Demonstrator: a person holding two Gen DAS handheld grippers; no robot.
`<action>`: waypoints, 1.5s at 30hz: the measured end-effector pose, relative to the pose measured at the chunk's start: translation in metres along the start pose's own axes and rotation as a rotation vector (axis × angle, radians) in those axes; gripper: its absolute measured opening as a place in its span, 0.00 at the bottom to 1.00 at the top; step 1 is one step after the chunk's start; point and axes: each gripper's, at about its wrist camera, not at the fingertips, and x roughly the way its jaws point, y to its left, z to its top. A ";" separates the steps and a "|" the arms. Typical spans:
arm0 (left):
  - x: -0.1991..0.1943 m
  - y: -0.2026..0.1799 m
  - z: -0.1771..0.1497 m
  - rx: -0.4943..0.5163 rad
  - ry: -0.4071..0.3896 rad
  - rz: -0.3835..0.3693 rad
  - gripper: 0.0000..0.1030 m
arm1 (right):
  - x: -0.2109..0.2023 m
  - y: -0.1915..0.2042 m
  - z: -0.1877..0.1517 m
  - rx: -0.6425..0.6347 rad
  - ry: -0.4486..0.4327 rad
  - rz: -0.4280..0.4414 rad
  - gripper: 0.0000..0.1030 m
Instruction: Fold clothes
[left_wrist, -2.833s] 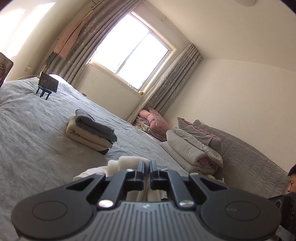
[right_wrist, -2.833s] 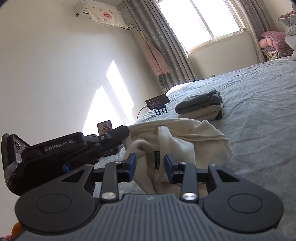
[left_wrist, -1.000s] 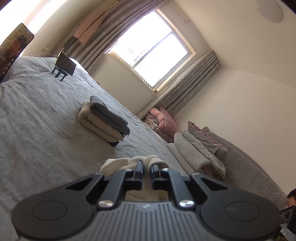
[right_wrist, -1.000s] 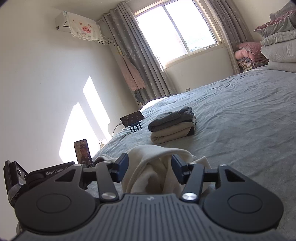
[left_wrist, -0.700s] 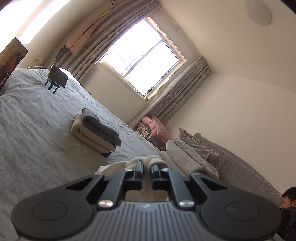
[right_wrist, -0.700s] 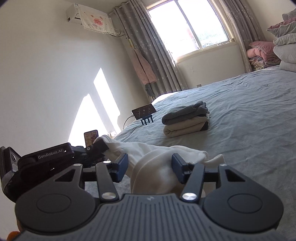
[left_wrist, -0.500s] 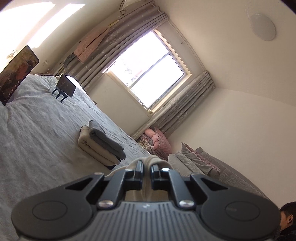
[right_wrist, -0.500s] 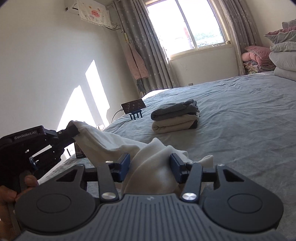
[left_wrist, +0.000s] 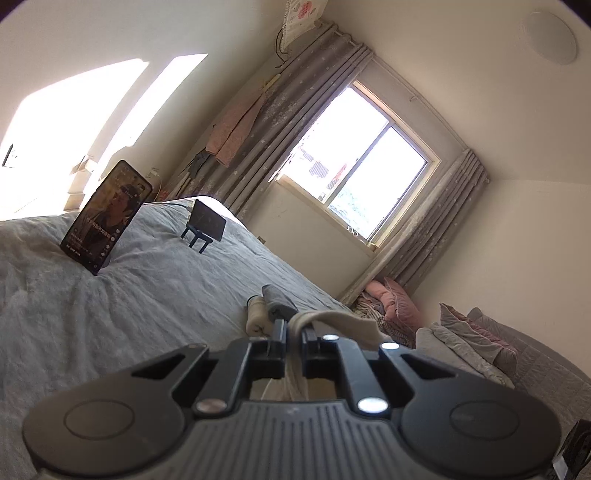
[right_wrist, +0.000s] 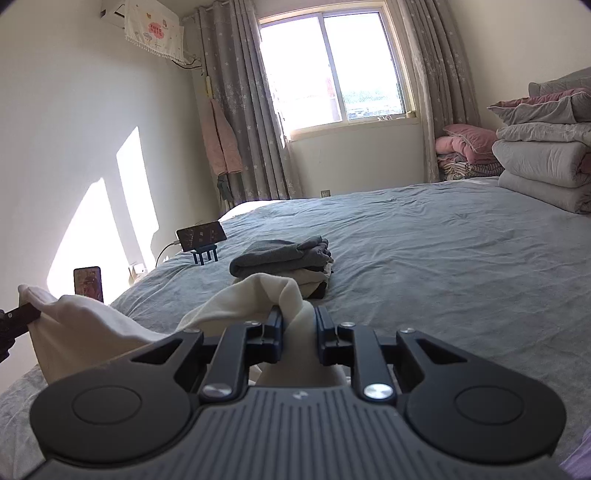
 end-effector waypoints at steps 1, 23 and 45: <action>0.004 0.002 -0.001 0.011 0.006 0.027 0.07 | 0.010 0.005 0.003 -0.035 0.001 -0.004 0.20; 0.081 0.069 -0.021 -0.024 0.314 0.397 0.08 | 0.148 0.039 -0.016 -0.049 0.243 0.051 0.26; 0.085 0.082 -0.011 -0.018 0.370 0.404 0.48 | 0.021 0.094 -0.027 -0.172 0.181 0.306 0.54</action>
